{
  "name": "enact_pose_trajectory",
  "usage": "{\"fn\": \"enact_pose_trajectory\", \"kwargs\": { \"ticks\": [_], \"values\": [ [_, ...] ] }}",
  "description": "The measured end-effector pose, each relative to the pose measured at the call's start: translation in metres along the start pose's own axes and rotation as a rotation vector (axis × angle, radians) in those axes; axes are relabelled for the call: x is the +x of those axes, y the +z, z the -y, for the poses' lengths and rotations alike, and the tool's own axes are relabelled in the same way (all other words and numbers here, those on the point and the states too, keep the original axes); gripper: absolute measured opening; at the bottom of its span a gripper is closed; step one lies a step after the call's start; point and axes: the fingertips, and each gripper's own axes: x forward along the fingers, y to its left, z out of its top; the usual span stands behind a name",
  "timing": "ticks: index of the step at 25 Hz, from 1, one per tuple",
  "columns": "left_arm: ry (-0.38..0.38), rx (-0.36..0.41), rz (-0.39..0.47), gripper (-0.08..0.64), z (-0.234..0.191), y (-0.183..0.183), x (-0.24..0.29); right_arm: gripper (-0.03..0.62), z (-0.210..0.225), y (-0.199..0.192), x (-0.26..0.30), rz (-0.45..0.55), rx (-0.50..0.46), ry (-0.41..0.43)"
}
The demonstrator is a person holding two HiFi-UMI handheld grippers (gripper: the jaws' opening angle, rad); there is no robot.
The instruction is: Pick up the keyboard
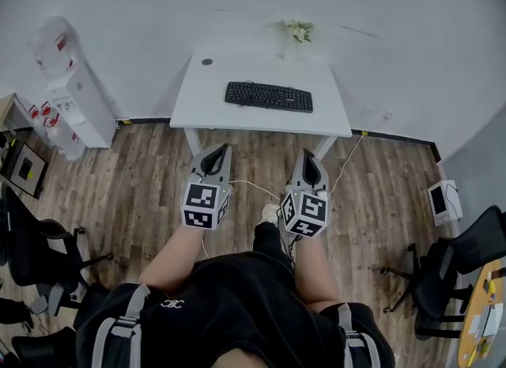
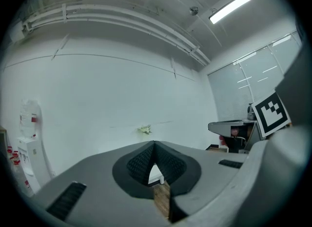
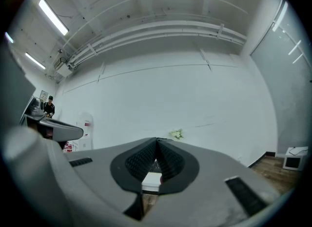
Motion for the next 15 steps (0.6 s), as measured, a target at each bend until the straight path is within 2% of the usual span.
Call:
{"fn": "enact_pose_trajectory", "kwargs": {
  "ticks": [6, 11, 15],
  "values": [
    [0.010, 0.006, 0.013, 0.002, -0.014, -0.004, 0.066, 0.003, 0.020, 0.004, 0.063, 0.035, -0.008, 0.030],
    [0.022, 0.014, 0.015, 0.001, -0.030, -0.001, 0.128, 0.003, 0.044, 0.000, 0.130, 0.033, 0.024, 0.030],
    [0.031, 0.008, -0.004, 0.002, -0.044, -0.009, 0.174, 0.003, 0.053, 0.000, 0.174, 0.042, -0.010, 0.038]
  ]
}}
